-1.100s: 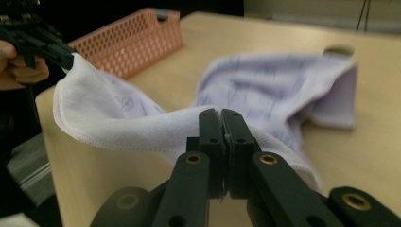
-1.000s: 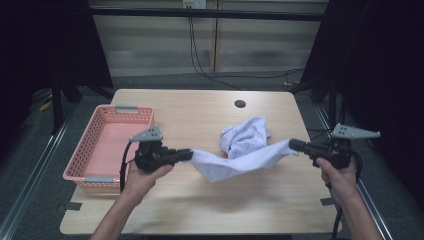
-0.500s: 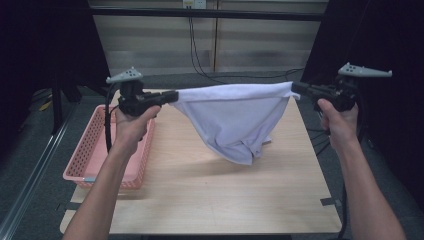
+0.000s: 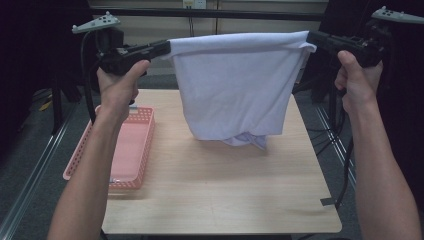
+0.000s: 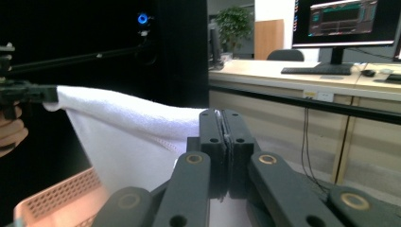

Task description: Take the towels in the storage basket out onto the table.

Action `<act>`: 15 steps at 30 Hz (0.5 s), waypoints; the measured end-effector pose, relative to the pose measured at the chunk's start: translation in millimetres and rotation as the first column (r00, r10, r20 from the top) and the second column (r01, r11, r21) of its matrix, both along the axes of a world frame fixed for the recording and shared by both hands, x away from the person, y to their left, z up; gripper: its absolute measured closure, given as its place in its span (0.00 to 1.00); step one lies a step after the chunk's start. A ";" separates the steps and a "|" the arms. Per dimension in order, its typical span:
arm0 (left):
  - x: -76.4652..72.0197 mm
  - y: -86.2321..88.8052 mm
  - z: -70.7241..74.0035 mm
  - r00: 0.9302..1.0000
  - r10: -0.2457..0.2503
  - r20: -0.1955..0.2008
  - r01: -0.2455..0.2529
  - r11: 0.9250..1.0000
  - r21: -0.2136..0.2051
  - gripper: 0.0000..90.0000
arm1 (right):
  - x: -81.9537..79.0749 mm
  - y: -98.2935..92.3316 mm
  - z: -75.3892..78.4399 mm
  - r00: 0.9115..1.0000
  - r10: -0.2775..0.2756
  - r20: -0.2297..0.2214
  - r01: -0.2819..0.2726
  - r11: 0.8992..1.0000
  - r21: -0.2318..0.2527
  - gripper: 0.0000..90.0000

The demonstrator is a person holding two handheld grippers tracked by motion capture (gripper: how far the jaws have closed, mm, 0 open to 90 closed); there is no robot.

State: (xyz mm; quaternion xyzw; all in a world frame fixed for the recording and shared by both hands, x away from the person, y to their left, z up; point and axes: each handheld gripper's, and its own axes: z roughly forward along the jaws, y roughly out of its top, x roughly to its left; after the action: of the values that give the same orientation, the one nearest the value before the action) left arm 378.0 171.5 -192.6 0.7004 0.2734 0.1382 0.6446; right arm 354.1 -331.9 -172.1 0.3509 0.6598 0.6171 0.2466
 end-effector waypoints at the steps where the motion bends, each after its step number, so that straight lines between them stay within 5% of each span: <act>1: -3.8 -0.2 -5.4 1.000 -0.004 -0.008 0.004 1.000 0.015 0.96 | -4.7 1.2 -6.5 1.000 0.007 -0.011 -0.007 1.000 -0.008 0.98; 3: -16.0 -1.8 -25.2 0.999 -0.035 -0.037 0.037 0.999 0.038 0.96 | -15.5 2.7 -23.4 0.999 0.030 -0.038 -0.032 0.999 -0.041 0.98; 7: -52.8 -2.6 -77.8 0.990 -0.092 -0.111 0.105 0.988 0.114 0.96 | -53.1 -1.6 -80.4 0.989 0.080 -0.123 -0.089 0.994 -0.070 0.98; 11: -85.2 1.1 -130.8 0.972 -0.143 -0.189 0.164 0.981 0.102 0.96 | -93.0 -4.6 -134.2 0.975 0.105 -0.195 -0.120 0.990 -0.069 0.98; 15: -117.2 -2.5 -180.2 0.944 -0.191 -0.270 0.222 0.971 0.092 0.96 | -128.0 -3.9 -182.5 0.953 0.135 -0.272 -0.157 0.986 -0.059 0.98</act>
State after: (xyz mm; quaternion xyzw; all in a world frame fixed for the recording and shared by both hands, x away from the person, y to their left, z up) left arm 260.8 169.1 -372.8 0.7749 0.2713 -0.0066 0.5708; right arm 226.0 -335.8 -354.7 0.3710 0.7354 0.5537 0.1227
